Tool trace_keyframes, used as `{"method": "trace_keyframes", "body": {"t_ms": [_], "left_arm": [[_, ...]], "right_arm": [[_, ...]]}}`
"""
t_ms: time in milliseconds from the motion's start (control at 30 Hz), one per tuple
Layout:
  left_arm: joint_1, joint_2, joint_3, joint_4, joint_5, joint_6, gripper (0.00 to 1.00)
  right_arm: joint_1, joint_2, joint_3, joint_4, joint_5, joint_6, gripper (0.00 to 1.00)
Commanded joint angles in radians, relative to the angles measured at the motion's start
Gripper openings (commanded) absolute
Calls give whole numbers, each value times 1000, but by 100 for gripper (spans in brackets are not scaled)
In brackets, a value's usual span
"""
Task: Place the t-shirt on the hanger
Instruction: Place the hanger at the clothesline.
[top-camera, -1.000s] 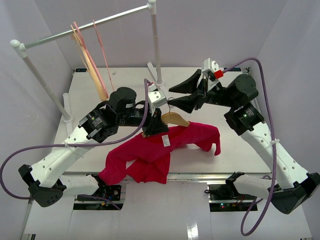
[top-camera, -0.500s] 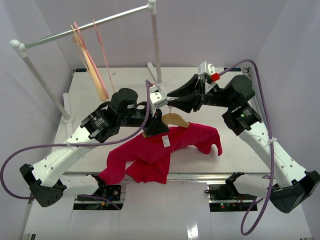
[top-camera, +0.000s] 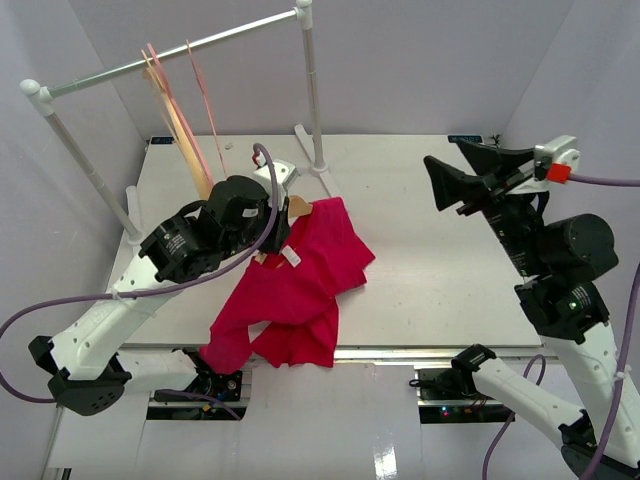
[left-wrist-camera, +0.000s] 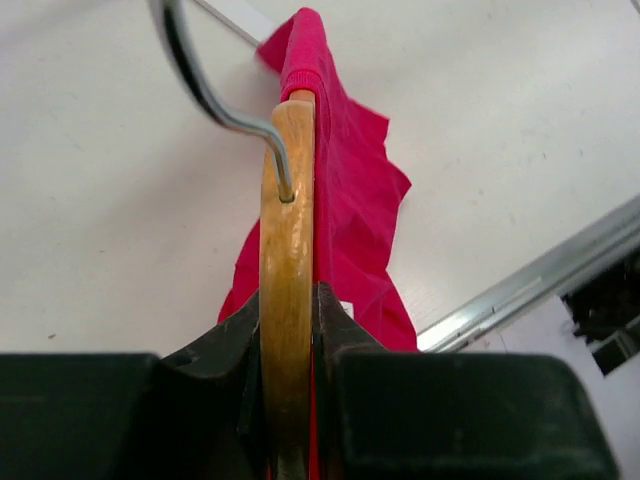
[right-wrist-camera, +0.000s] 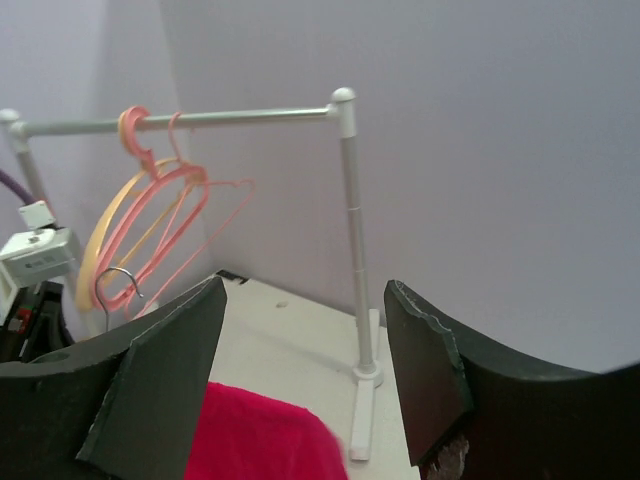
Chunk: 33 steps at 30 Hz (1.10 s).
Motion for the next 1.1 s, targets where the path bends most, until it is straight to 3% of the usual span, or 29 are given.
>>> {"method": "trace_keyframes", "body": {"t_ms": [0,233,500,733,900,1067], "left_arm": [[0,61,228,-21,-291,-60,0],[1,370,690,-172,-453,-93,0],[25,459,707,-73,-546,-118,0],[98,545,776,114,-643,-4,0],[158,575,792,266,-553,54,0],[175,608,775,371,-554,95,0]], "right_arm": [[0,-9,22,-118,215,18,72],[3,-95,-31,-130,247,20,73],[9,-166,-59,-203,203,66,74],[12,-286,-194,-195,192,91,74],[42,-324,-274,-167,219,75,74],[122,-329,-267,-171,304,40,75]]}}
